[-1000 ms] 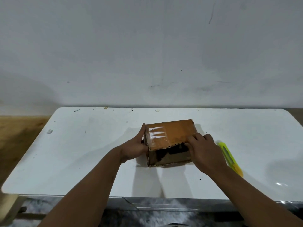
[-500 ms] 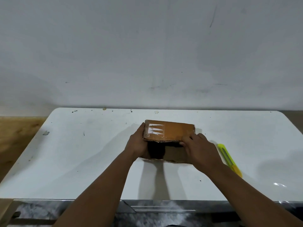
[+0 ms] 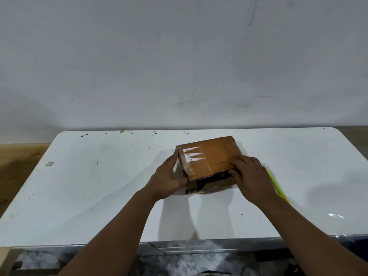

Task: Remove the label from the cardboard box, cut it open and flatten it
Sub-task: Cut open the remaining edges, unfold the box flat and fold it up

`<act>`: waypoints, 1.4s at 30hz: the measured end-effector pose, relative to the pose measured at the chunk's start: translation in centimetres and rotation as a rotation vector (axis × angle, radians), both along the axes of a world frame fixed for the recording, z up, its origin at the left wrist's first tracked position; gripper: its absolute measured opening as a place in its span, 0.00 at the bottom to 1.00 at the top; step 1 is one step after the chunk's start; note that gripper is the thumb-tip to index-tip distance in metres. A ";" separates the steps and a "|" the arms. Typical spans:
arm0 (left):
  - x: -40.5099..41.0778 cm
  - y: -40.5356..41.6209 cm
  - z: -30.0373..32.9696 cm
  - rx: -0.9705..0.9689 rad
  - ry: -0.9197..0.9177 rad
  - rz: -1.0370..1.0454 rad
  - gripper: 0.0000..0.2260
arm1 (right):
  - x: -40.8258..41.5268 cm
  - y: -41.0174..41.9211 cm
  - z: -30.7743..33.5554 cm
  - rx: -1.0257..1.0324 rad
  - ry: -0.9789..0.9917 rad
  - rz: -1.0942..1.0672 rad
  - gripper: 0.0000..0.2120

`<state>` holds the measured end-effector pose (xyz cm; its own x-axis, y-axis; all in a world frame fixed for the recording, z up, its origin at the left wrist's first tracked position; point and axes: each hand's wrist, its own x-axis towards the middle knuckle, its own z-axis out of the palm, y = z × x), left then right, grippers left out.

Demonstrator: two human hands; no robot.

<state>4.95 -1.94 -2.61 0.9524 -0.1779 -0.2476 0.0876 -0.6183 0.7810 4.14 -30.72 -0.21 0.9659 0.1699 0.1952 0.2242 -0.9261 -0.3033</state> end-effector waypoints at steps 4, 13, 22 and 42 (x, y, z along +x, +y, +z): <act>0.1 0.1 -0.7 0.038 -0.019 -0.007 0.65 | -0.4 -0.4 -0.5 0.074 0.038 -0.043 0.19; 1.2 -1.3 -0.9 -0.028 -0.126 -0.038 0.59 | -0.4 -2.2 -0.3 0.216 -0.024 0.065 0.13; 2.2 -1.1 -1.0 -0.102 -0.115 -0.117 0.60 | -1.6 -5.3 -1.4 0.165 0.131 -0.490 0.24; 0.6 -1.0 0.4 -0.117 0.040 -0.090 0.59 | -2.6 -7.2 -1.6 0.550 0.225 -0.616 0.06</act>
